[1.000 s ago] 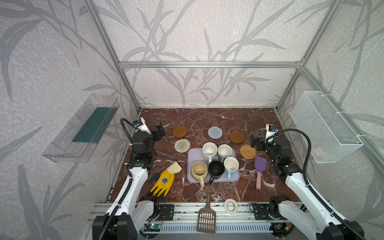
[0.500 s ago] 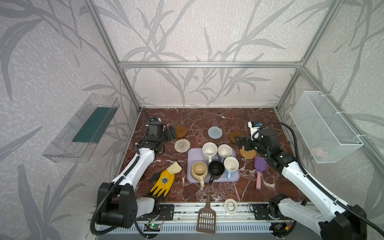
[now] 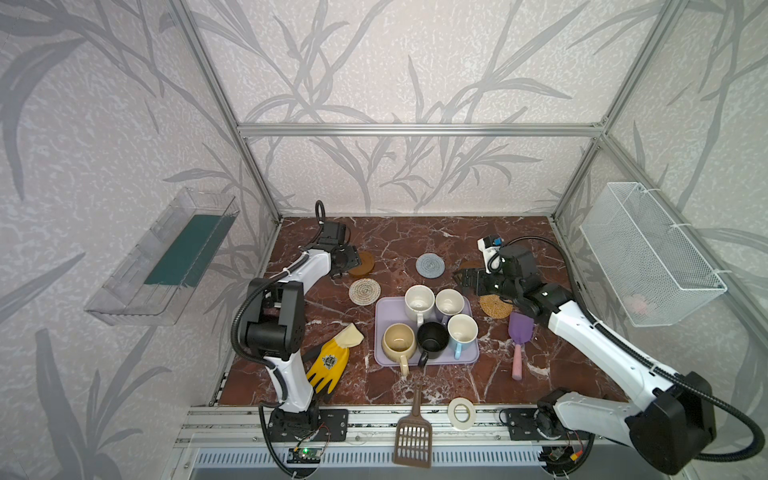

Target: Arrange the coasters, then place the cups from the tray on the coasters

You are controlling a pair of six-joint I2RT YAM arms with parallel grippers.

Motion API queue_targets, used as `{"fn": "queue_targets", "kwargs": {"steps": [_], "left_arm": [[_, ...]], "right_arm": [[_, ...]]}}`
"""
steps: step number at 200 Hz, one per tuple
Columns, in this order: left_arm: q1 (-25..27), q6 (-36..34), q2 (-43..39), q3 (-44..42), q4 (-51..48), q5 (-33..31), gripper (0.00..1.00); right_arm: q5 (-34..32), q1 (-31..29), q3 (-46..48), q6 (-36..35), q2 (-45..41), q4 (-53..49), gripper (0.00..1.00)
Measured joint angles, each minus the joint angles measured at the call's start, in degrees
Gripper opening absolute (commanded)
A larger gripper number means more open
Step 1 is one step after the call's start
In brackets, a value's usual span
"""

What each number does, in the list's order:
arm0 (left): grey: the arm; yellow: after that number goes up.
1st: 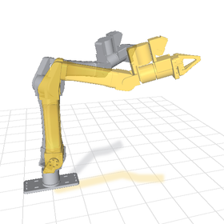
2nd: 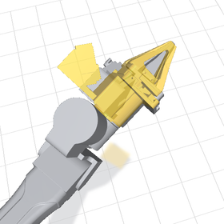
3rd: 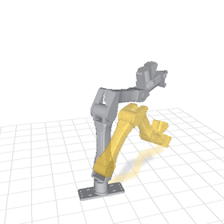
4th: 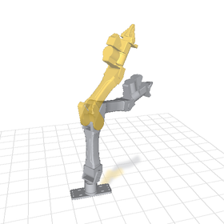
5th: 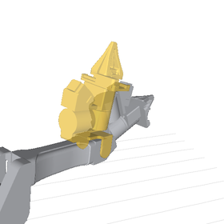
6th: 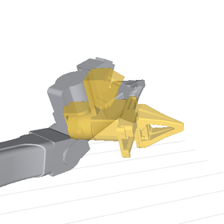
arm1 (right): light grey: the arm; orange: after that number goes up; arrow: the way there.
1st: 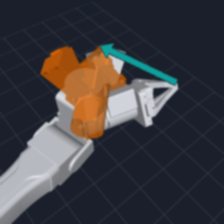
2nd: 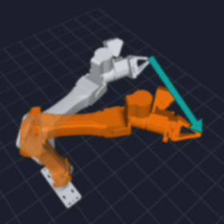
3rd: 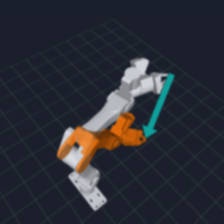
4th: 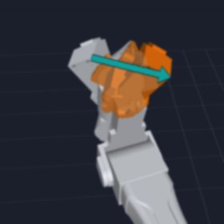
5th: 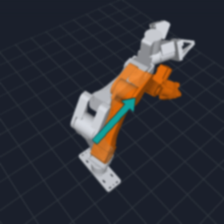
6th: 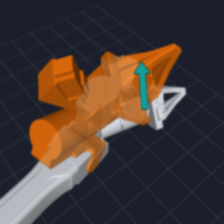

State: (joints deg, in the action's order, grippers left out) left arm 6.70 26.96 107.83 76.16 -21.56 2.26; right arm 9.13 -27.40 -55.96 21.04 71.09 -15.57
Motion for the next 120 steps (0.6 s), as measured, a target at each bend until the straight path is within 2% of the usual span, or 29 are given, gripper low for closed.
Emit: {"fn": "queue_targets", "kwargs": {"steps": [52, 74, 89, 106, 120], "left_arm": [[0.1, -0.5, 7.7, 6.1, -3.8, -0.5, 0.65], [0.3, -0.3, 10.1, 8.3, -5.4, -0.8, 0.57], [0.4, -0.4, 11.0, 9.0, -5.9, -1.1, 0.57], [0.8, -0.4, 11.7, 9.3, -7.0, -1.4, 0.50], [1.3, -0.4, 12.5, 10.6, -8.0, -1.6, 0.49]], "right_arm": [[3.4, -4.5, -6.2, 0.2, 8.0, -0.6, 0.98], [4.0, -4.6, -6.2, 0.2, 9.2, -0.9, 0.98], [4.1, -4.6, -6.2, 0.2, 9.5, -1.3, 0.98], [4.0, -4.6, -6.2, 0.2, 9.5, -1.5, 0.98], [4.0, -4.6, -6.2, 0.2, 9.5, -1.6, 0.99]]}}
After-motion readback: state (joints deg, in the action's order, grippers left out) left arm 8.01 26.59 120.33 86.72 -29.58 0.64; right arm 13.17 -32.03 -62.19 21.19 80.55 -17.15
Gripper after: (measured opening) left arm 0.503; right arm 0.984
